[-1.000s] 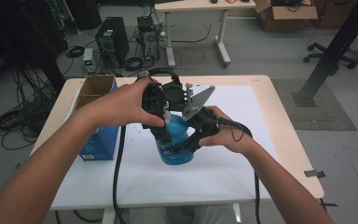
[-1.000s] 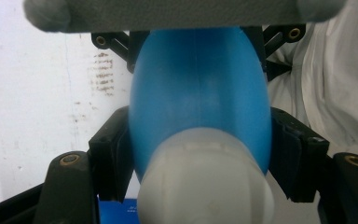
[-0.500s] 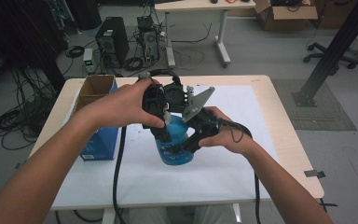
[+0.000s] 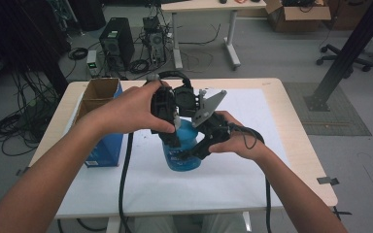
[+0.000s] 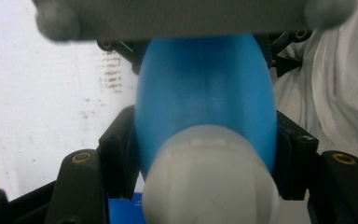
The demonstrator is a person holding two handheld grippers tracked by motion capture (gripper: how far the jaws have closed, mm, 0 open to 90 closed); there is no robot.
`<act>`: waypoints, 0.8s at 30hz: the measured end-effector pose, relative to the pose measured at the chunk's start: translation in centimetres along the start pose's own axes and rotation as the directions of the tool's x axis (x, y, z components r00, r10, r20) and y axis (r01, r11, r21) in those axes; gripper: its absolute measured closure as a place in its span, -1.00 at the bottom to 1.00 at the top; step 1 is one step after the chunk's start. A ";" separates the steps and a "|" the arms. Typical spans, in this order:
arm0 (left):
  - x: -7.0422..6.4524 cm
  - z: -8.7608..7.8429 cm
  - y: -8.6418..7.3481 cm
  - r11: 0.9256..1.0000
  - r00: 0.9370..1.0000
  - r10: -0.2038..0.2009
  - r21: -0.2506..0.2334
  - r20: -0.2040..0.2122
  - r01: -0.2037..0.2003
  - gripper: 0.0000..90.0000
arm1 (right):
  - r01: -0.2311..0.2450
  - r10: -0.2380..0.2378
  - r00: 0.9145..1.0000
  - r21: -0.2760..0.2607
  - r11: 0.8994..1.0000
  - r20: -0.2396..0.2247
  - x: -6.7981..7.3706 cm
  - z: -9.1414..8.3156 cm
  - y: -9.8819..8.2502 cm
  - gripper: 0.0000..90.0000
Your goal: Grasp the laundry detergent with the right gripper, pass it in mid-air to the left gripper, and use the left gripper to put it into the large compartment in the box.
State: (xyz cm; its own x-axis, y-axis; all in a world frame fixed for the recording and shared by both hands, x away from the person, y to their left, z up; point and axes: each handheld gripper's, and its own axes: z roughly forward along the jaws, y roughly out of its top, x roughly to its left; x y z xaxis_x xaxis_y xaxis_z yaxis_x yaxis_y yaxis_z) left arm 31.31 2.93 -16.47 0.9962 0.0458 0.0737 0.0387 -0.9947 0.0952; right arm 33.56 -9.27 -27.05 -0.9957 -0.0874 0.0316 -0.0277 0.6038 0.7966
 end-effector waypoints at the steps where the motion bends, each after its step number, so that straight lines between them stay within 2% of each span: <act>1: 0.0 0.0 0.1 1.000 1.000 0.000 0.003 0.000 0.000 -0.16 | -0.010 0.010 1.000 0.011 1.000 0.001 0.1 0.0 0.0 -0.16; 2: -0.1 0.1 0.2 1.000 1.000 -0.003 0.010 0.004 0.003 -0.16 | -0.020 0.020 1.000 0.007 1.000 0.012 0.0 0.0 0.1 -0.41; 3: 0.0 0.1 0.3 1.000 1.000 -0.003 0.021 0.007 0.003 -0.16 | -0.041 0.041 0.999 0.004 0.999 0.006 -0.1 -0.1 0.0 -0.53; 5: 0.0 0.0 0.3 0.999 1.000 -0.010 0.031 0.008 0.010 -0.16 | -0.050 0.050 0.999 0.000 0.999 0.013 -0.1 -0.7 -0.2 -0.66; 8: 0.1 -0.2 -0.1 0.999 1.000 -0.025 0.033 0.003 0.025 -0.16 | -0.056 0.056 0.998 -0.009 0.998 0.023 0.2 -1.8 -0.9 -0.74; 15: 0.6 -0.9 -0.8 0.997 0.998 -0.070 0.043 -0.001 0.070 -0.16 | -0.100 0.097 0.991 0.018 0.995 0.096 0.3 -4.6 -2.9 -0.83; 16: 0.7 -1.1 -0.9 0.996 0.997 -0.083 0.037 -0.004 0.083 -0.16 | -0.100 0.097 0.991 0.018 0.995 0.096 0.3 -4.6 -2.9 -0.83; 17: 0.9 -1.6 -1.1 0.994 0.994 -0.106 0.037 -0.017 0.106 -0.16 | -0.114 0.109 0.987 0.038 0.993 0.119 0.3 -5.4 -3.3 -0.91; 20: 1.3 -2.7 -1.5 0.988 0.988 -0.151 0.040 -0.029 0.152 -0.16 | -0.140 0.127 0.980 0.081 0.987 0.154 0.3 -6.7 -3.9 -0.91; 23: 1.9 -4.1 -2.0 0.974 0.975 -0.220 0.041 -0.036 0.222 -0.16 | -0.181 0.157 0.969 0.121 0.976 0.190 0.1 -8.2 -4.5 -0.91; 24: 1.9 -4.1 -2.0 0.974 0.975 -0.220 0.041 -0.036 0.222 -0.16 | -0.181 0.157 0.969 0.121 0.976 0.190 0.1 -8.2 -4.5 -0.91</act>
State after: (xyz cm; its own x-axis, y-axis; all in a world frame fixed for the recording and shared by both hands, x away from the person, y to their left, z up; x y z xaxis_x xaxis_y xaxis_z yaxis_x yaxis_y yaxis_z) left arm 32.77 5.42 -12.47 0.9598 0.2670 0.0871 0.2616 -0.9628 0.0680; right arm 34.27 -18.53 -25.66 -0.9862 0.1606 0.0407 0.1429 0.7007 0.6990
